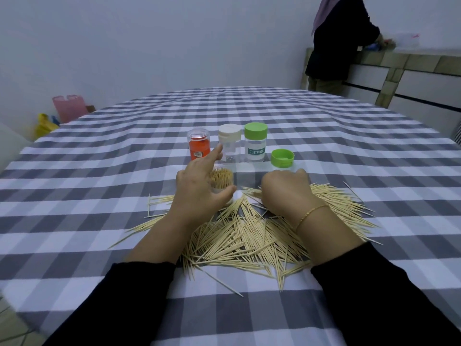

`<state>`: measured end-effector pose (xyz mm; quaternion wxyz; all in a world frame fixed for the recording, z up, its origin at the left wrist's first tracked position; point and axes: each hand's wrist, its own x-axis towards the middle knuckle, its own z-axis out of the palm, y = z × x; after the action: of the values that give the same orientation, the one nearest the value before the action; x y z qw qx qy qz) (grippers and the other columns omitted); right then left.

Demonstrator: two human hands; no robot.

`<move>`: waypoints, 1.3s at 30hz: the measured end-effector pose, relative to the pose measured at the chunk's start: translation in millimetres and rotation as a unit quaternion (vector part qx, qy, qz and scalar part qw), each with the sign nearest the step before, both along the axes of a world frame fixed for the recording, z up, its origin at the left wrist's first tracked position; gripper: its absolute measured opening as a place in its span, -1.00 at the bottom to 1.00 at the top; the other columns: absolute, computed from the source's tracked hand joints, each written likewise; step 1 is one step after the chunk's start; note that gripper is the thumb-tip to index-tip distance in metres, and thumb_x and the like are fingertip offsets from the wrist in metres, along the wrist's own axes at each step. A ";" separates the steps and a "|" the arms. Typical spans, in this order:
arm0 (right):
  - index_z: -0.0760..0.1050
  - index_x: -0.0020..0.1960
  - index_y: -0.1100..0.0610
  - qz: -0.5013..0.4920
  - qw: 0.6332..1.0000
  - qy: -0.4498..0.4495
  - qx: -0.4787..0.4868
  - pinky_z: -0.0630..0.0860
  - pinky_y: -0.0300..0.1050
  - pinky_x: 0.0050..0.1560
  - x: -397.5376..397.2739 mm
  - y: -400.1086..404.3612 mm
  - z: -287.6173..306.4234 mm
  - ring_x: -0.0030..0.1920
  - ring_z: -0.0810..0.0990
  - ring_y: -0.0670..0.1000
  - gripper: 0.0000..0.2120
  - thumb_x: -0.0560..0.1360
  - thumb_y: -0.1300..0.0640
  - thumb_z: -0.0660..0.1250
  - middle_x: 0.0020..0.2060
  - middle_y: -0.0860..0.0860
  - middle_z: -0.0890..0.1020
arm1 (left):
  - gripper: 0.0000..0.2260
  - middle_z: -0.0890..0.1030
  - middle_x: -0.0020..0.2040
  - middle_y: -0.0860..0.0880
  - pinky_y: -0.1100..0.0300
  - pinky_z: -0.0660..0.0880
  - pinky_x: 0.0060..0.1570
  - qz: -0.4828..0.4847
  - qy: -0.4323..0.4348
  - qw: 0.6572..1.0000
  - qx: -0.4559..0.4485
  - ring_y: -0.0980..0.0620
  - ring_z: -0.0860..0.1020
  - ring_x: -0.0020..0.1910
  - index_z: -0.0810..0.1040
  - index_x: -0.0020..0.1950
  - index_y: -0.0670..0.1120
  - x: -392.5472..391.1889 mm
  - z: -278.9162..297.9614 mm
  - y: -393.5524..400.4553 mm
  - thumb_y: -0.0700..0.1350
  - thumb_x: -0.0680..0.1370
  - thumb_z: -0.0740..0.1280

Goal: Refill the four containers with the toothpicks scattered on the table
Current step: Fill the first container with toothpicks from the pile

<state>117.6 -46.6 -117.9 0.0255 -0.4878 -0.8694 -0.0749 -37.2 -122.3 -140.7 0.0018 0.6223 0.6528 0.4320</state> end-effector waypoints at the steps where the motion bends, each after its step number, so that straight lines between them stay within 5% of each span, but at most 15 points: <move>1: 0.44 0.00 0.06 -0.005 1.000 0.002 -0.003 0.25 0.07 0.23 -1.8 0.3 0.5 0.02 0.52 0.11 -0.82 0.50 0.25 0.12 -0.10 0.03 0.51 | -0.24 0.41 0.22 0.22 0.01 0.19 0.33 0.000 -0.001 1.000 -0.002 0.23 0.29 0.21 0.17 0.53 0.06 0.5 0.5 -0.7 -0.08 0.43 0.50; 5: 0.45 -0.08 0.05 -0.021 0.997 0.073 -0.009 0.24 -0.01 0.00 -3.5 7.5 3.0 -0.12 0.50 0.08 -0.87 0.55 0.20 0.15 -0.26 -0.04 0.47 | -0.23 0.43 0.24 0.24 0.04 0.17 0.34 -0.001 -0.008 1.000 -0.004 0.26 0.28 0.19 0.10 0.47 0.17 0.7 0.4 -0.5 -0.07 0.43 0.49; 8: 0.48 -0.05 0.03 -0.025 0.981 0.183 -0.067 0.24 -0.04 0.02 -4.3 13.5 4.9 -0.08 0.52 0.07 -0.85 0.60 0.11 0.15 -0.25 -0.07 0.53 | -0.23 0.41 0.22 0.26 0.05 0.17 0.32 0.002 -0.006 1.000 -0.005 0.22 0.32 0.20 0.07 0.45 0.21 0.4 0.5 0.1 -0.06 0.43 0.49; 14: 0.50 0.02 0.22 0.005 0.841 0.477 -0.255 0.50 0.12 0.10 -8.6 6.6 8.9 -0.08 0.59 0.09 -0.79 0.62 0.14 0.13 -0.10 0.11 0.66 | -0.20 0.46 0.33 0.16 0.13 0.13 0.23 0.014 0.000 1.000 -0.027 0.12 0.35 0.30 0.08 0.55 0.12 -0.6 -1.2 1.3 0.00 0.44 0.48; 22: 0.45 -0.11 0.05 -0.004 0.753 0.595 -0.282 0.53 0.05 0.07 -19.1 4.2 1.6 -0.01 0.63 0.11 -0.80 0.63 0.12 0.11 -0.18 0.01 0.65 | -0.18 0.44 0.37 0.16 0.15 0.08 0.20 0.016 -0.010 0.999 -0.042 0.12 0.35 0.35 0.05 0.57 0.08 -0.1 -2.2 4.1 0.02 0.45 0.46; 27: 0.42 -0.07 0.04 0.017 0.664 0.697 -0.269 0.49 -0.18 -0.09 -27.7 -1.7 4.4 -0.09 0.65 -0.07 -0.83 0.65 0.10 0.10 -0.17 0.03 0.68 | -0.18 0.45 0.15 0.18 0.18 0.09 0.20 0.019 -0.049 0.995 -0.080 0.47 0.23 -0.15 -0.02 0.58 0.12 5.4 3.6 -0.4 0.04 0.48 0.44; 30: 0.42 -0.05 0.04 0.044 0.613 0.744 -0.263 0.48 -0.30 -0.12 -35.0 -5.7 5.6 -0.02 0.65 -0.07 -0.84 0.65 0.11 0.09 -0.16 0.04 0.68 | -0.19 0.42 0.01 0.15 0.13 0.12 0.27 0.025 -0.072 0.992 -0.103 0.45 0.15 -0.19 -0.02 0.58 0.11 7.5 8.2 -3.0 0.03 0.49 0.43; 35: 0.42 -0.05 -0.01 0.077 0.627 0.748 -0.204 0.46 -0.41 -0.06 -42.2 -10.8 7.5 -0.02 0.63 -0.12 -0.83 0.65 0.11 0.09 -0.07 0.04 0.68 | -0.19 0.42 -0.03 0.17 0.13 0.14 0.29 0.028 -0.077 0.991 -0.109 0.47 0.19 -0.18 0.00 0.58 0.10 8.4 11.4 -4.8 0.03 0.49 0.43; 39: 0.44 -0.01 0.09 0.115 0.645 0.727 -0.204 0.53 -0.25 0.04 -47.2 -13.1 5.6 0.00 0.64 -0.10 -0.85 0.64 0.15 0.10 -0.15 -0.01 0.64 | -0.20 0.48 -0.07 0.18 0.13 0.14 0.29 0.028 -0.080 0.991 -0.105 0.48 0.26 -0.17 0.02 0.58 0.08 6.9 10.4 -3.2 0.04 0.48 0.44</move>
<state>70.4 -59.7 -112.3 0.5579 -0.2744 -0.6137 0.4866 -30.3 -125.5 -130.3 0.1073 0.5632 0.7095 0.4097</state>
